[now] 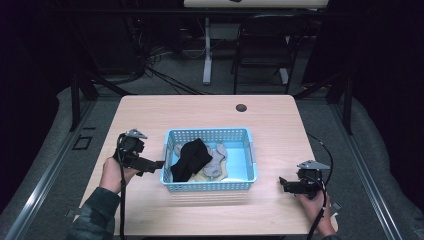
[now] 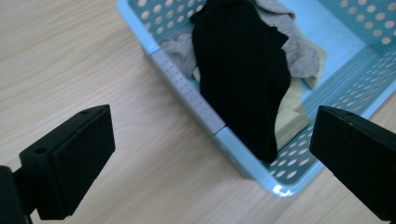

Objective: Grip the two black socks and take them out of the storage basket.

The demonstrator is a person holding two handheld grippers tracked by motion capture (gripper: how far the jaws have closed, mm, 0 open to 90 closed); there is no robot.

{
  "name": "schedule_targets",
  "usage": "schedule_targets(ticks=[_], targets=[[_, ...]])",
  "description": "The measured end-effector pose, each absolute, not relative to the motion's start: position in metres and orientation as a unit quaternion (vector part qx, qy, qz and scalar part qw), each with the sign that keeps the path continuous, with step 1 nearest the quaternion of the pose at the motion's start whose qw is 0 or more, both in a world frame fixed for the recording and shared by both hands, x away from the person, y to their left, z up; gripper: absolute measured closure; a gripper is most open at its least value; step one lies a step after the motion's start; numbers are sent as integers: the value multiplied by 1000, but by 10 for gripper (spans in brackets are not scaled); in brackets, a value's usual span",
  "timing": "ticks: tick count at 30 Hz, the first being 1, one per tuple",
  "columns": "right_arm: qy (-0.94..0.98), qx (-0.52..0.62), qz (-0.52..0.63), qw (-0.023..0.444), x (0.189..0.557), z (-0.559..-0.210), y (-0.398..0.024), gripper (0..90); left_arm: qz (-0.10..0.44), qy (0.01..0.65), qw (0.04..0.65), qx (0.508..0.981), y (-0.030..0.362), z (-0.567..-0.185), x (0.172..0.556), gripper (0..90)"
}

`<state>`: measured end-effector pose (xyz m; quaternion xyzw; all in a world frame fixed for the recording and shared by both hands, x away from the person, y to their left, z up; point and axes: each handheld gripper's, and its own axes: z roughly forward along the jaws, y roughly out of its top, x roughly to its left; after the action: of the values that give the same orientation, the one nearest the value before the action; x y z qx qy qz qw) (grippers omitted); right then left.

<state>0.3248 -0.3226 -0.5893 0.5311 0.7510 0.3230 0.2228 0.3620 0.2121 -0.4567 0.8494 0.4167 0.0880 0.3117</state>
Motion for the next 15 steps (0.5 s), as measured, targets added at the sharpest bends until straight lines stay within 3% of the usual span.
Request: schedule_targets(ticks=[13,15], targets=[[751,531,323,223,325,-589,-323,41,64,363,285,885,157,-462,378,20],[751,531,324,223,325,-589,-323,41,63,356,272,892,145,-466,383,77]])
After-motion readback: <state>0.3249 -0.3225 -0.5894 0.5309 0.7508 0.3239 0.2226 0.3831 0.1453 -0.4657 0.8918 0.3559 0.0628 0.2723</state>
